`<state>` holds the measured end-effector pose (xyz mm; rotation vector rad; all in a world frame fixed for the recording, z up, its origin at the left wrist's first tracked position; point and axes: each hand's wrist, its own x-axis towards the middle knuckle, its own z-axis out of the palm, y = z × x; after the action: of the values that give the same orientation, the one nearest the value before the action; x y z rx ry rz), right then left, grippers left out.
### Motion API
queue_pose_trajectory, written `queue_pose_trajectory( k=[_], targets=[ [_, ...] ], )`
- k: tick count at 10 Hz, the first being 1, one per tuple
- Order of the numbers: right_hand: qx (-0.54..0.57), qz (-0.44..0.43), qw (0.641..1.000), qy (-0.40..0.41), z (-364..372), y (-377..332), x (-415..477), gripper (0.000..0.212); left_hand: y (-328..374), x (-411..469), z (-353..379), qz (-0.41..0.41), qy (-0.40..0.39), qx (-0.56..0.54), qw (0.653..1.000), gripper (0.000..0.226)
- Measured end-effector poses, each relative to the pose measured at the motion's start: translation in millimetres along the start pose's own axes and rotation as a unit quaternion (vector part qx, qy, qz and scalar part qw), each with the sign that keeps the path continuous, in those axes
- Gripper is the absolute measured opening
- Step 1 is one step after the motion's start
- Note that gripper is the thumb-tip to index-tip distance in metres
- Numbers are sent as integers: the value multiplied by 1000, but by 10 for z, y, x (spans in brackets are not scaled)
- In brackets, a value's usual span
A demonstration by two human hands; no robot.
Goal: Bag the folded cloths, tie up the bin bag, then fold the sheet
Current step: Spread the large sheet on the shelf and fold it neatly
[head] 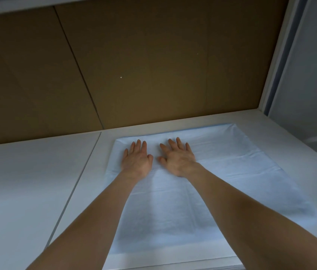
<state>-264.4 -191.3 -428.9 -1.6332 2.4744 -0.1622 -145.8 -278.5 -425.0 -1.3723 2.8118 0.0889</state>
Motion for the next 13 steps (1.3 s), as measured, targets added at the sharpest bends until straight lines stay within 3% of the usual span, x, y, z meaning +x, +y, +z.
queue_pose_trajectory(
  k=[3, 13],
  targets=[
    [-31, 2, 999, -21, 164, -9, 64, 61, -59, 33, 202, 1, -41, -5, 999, 58],
    [-14, 20, 1000, -6, 84, 11, 25, 62, -61, -2, 129, 19, -29, -19, 999, 55]
  ],
)
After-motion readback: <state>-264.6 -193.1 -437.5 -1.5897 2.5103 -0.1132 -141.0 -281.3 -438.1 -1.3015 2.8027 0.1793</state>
